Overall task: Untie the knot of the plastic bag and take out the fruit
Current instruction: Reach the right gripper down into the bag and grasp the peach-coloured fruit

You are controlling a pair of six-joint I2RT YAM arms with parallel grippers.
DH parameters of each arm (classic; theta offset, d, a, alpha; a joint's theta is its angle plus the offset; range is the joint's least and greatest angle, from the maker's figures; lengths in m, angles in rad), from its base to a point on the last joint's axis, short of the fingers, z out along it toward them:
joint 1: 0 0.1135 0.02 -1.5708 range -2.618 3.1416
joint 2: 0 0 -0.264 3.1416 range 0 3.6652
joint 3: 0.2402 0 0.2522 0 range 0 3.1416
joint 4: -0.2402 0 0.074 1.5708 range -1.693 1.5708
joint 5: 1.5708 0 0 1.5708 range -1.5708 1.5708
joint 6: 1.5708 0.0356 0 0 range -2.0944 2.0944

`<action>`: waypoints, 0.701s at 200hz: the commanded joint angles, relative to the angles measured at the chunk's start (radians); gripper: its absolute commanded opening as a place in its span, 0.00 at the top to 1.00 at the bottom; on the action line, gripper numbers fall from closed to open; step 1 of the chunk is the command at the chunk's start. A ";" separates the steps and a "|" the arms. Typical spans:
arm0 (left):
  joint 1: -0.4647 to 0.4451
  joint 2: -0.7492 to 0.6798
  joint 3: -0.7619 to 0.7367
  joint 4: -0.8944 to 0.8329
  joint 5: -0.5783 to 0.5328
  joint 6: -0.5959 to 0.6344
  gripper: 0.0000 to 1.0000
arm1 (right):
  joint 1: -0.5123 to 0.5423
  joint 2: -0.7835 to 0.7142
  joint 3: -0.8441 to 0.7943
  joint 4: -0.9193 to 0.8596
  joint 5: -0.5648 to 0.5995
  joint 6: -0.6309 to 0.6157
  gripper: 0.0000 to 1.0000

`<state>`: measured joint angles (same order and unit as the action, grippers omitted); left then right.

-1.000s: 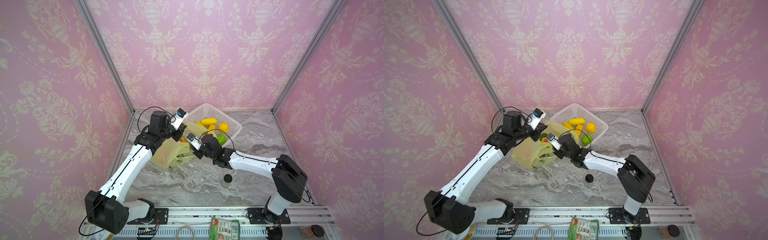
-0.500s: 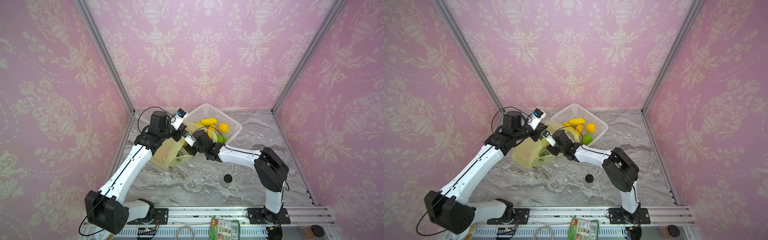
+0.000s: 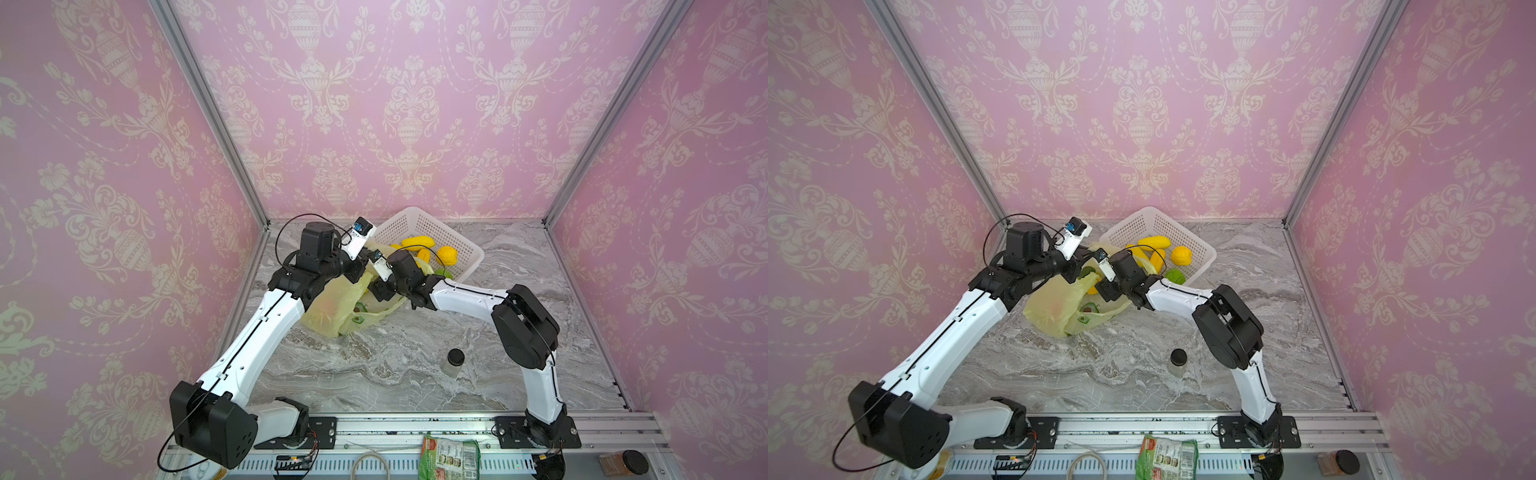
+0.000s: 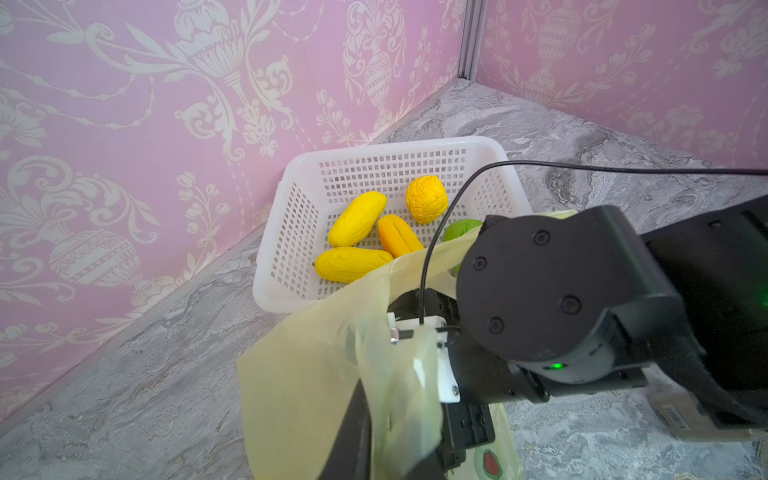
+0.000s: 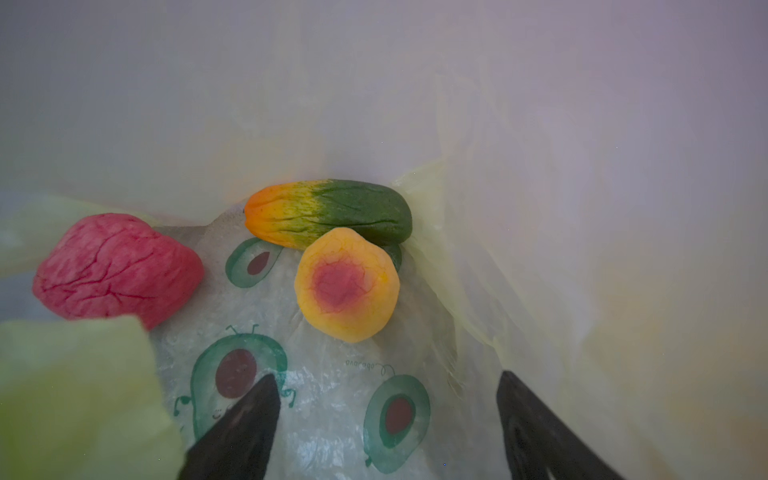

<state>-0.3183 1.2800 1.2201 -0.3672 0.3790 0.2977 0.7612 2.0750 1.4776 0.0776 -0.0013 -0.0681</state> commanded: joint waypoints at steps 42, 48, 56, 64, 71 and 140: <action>-0.009 -0.001 0.001 -0.016 -0.005 -0.003 0.87 | 0.010 0.131 0.165 -0.103 -0.019 0.062 0.01; -0.009 -0.002 0.001 -0.015 -0.004 -0.003 0.87 | 0.010 0.144 0.185 -0.115 -0.014 0.066 0.01; -0.009 -0.001 0.000 -0.013 -0.003 -0.005 0.87 | 0.012 0.164 0.208 -0.125 -0.009 0.073 0.00; -0.008 -0.001 0.001 -0.013 -0.001 -0.006 0.87 | 0.013 0.189 0.237 -0.146 -0.009 0.079 0.00; -0.009 0.001 0.002 -0.014 0.001 -0.006 0.87 | 0.014 0.215 0.273 -0.176 -0.009 0.083 0.00; -0.009 0.006 0.001 -0.015 0.004 -0.006 0.88 | 0.051 0.382 0.585 -0.452 0.002 0.076 0.00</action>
<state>-0.3183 1.2800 1.2201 -0.3672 0.3794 0.2977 0.7887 2.4016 1.9537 -0.2379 0.0078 0.0013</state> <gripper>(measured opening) 0.125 0.998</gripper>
